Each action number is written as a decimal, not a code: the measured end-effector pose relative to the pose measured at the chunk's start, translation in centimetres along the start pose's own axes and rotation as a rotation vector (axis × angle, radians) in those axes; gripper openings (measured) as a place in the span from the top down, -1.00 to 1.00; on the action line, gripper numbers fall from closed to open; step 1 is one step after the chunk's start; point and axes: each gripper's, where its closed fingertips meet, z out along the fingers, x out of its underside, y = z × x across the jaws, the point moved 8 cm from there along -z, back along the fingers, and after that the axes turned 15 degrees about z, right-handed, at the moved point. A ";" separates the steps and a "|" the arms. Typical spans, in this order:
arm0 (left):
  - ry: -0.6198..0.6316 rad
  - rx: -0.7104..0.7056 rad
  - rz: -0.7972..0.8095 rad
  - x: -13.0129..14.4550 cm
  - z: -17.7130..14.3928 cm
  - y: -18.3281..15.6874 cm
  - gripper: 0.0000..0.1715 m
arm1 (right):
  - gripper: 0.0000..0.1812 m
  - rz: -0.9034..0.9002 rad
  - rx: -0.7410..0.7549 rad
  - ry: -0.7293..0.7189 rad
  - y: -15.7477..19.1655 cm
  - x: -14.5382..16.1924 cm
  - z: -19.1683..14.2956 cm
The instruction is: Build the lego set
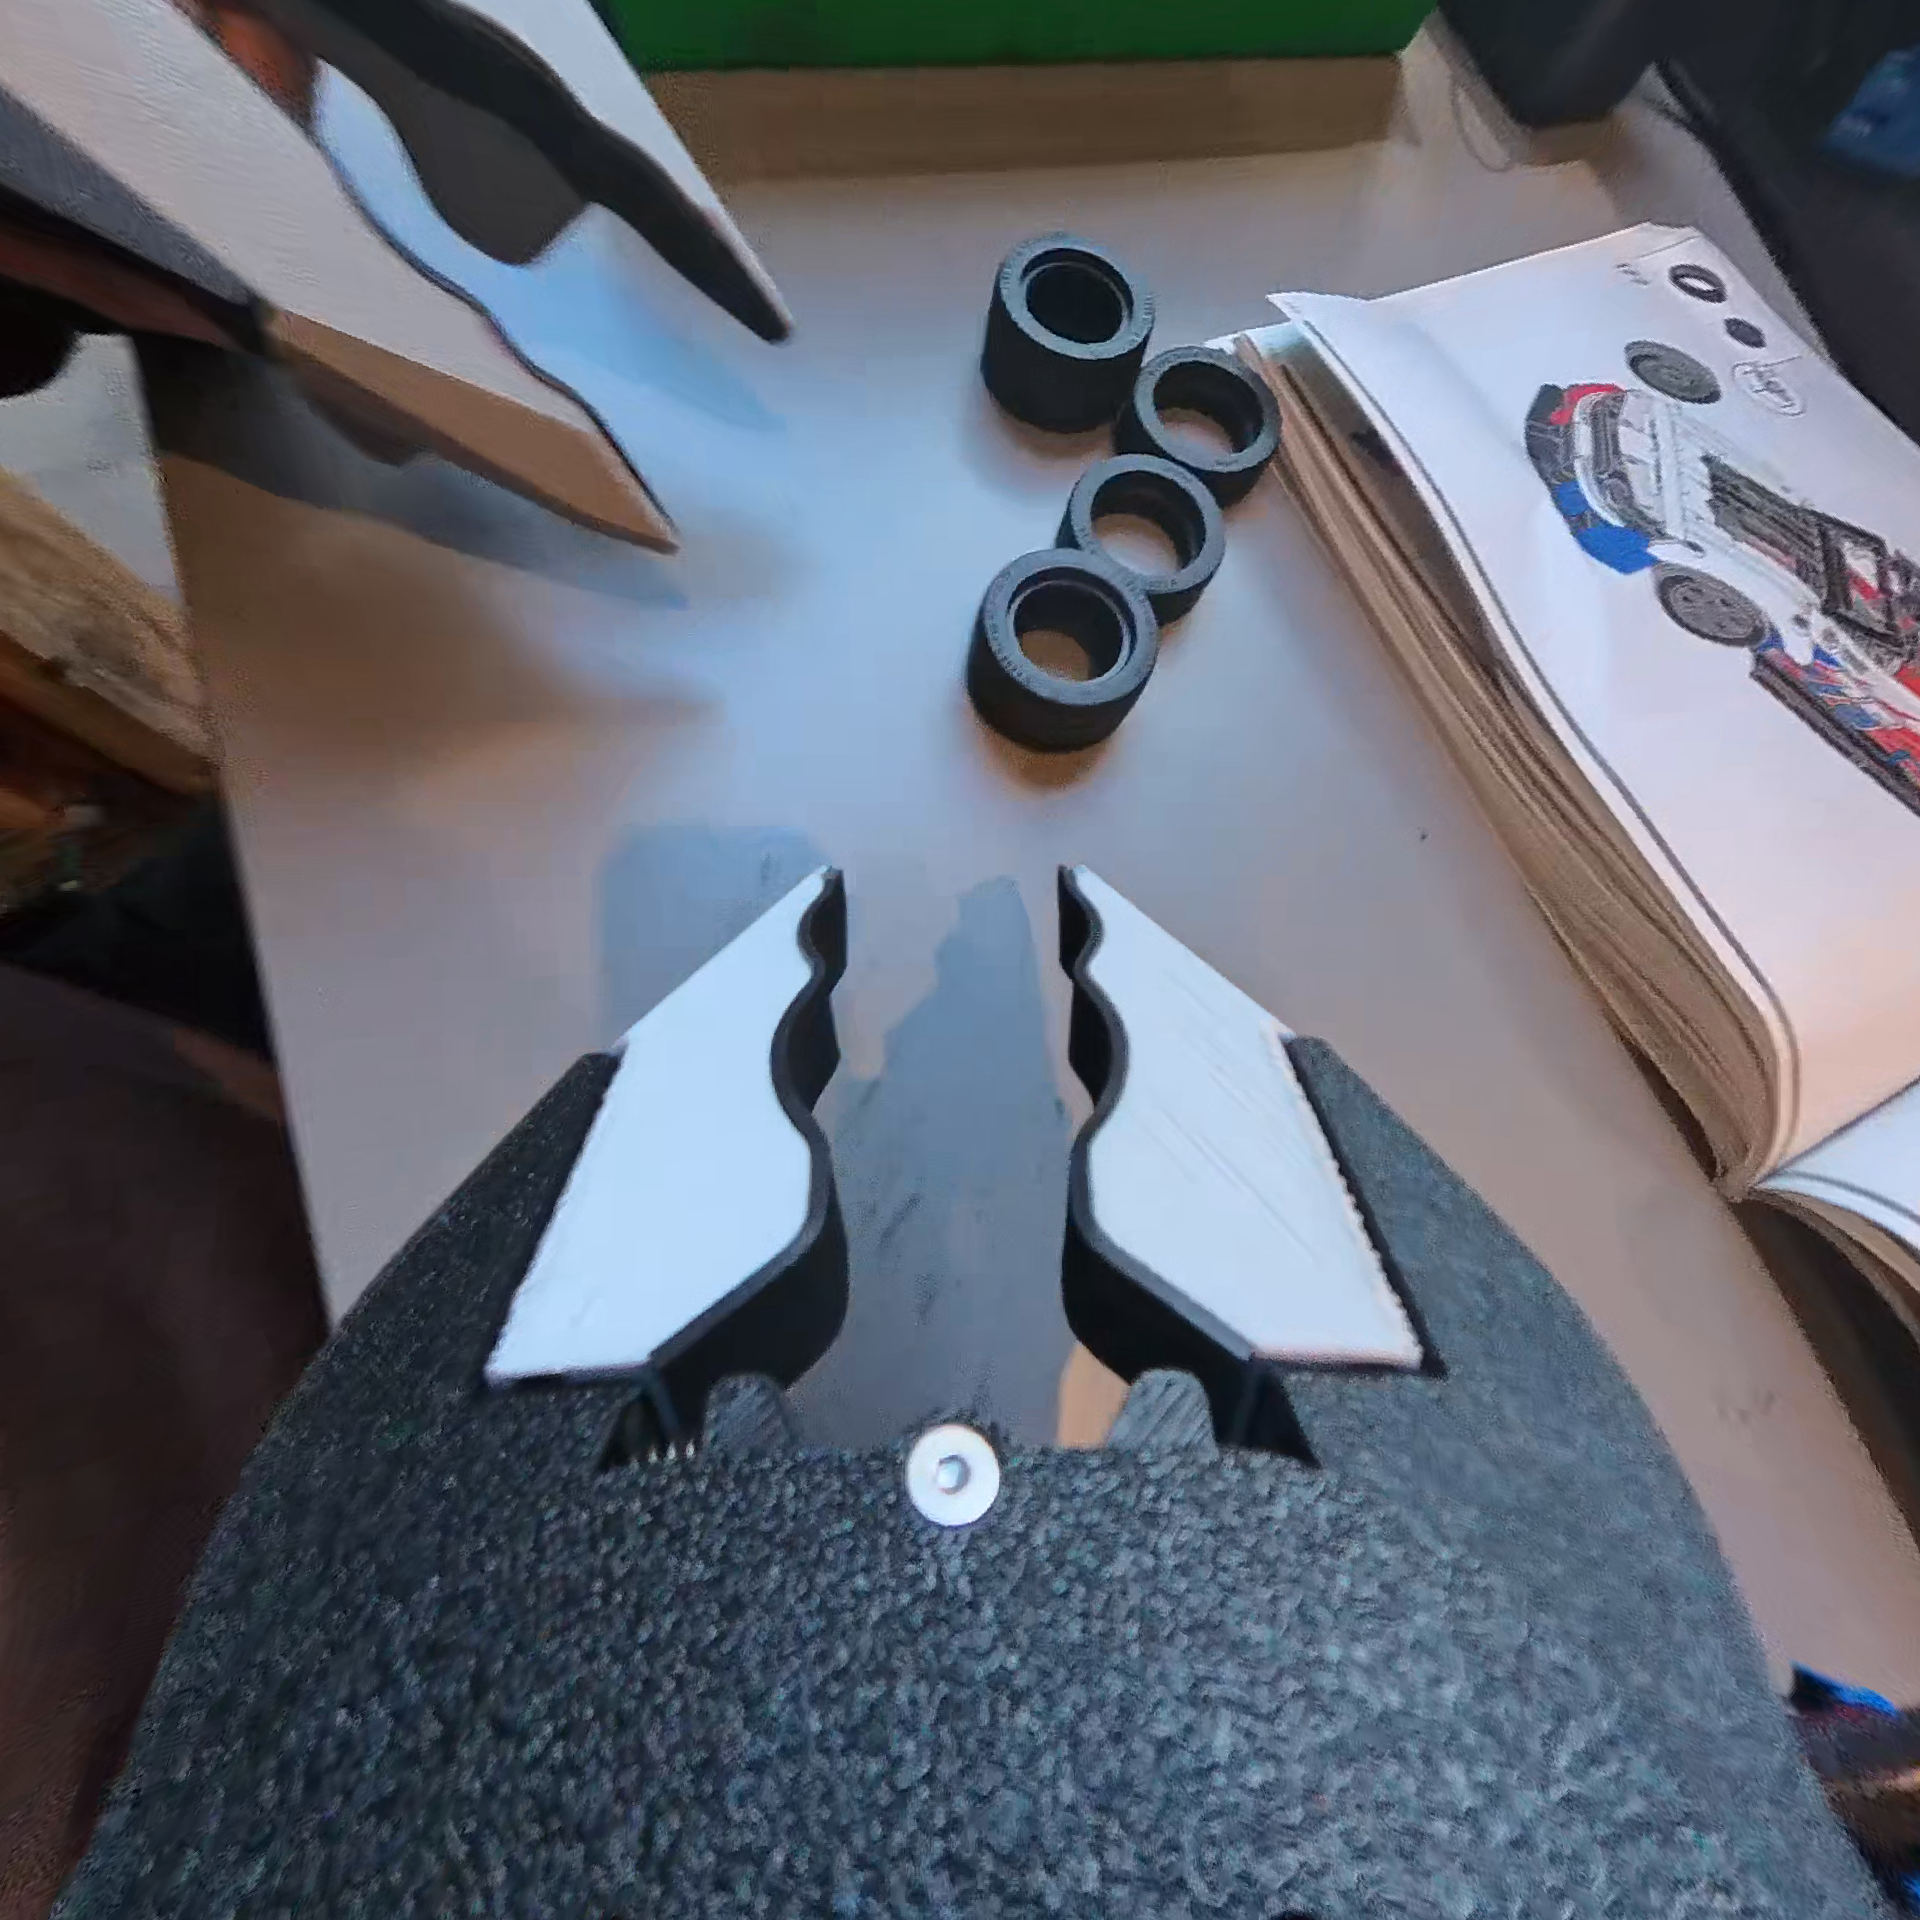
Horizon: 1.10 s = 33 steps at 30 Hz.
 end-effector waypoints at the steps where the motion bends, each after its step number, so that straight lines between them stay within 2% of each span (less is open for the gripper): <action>1: -0.017 -0.019 0.008 0.1 -0.4 0.2 0.43 | 0.57 0.007 0.009 -0.005 -0.1 -0.1 0.6; 4: -0.035 -0.066 0.029 0.4 -0.9 0.8 0.49 | 0.57 0.031 -0.004 0.006 -0.2 -0.3 2.0; 9: -0.011 0.021 0.018 0.4 0.1 1.2 0.51 | 0.56 0.014 0.047 -0.037 -0.9 -1.4 3.1; 14: -0.035 -0.056 0.059 0.0 0.9 2.6 0.59 | 0.53 -0.016 0.071 -0.107 -1.3 -2.5 4.2; 18: -0.037 -0.072 0.028 0.0 1.6 4.2 0.60 | 0.54 -0.064 0.012 -0.159 -0.7 -2.9 4.3; 24: -0.024 -0.049 -0.028 0.2 2.7 6.1 0.59 | 0.57 -0.112 0.023 -0.131 -0.6 -2.9 5.3; 30: 0.001 -0.008 -0.083 0.4 3.5 7.2 0.57 | 0.79 -0.113 0.036 -0.137 -0.1 -2.7 5.2; 33: -0.003 -0.007 -0.082 0.4 3.5 7.2 0.57 | 0.71 -0.143 0.054 -0.111 0.4 -2.6 5.5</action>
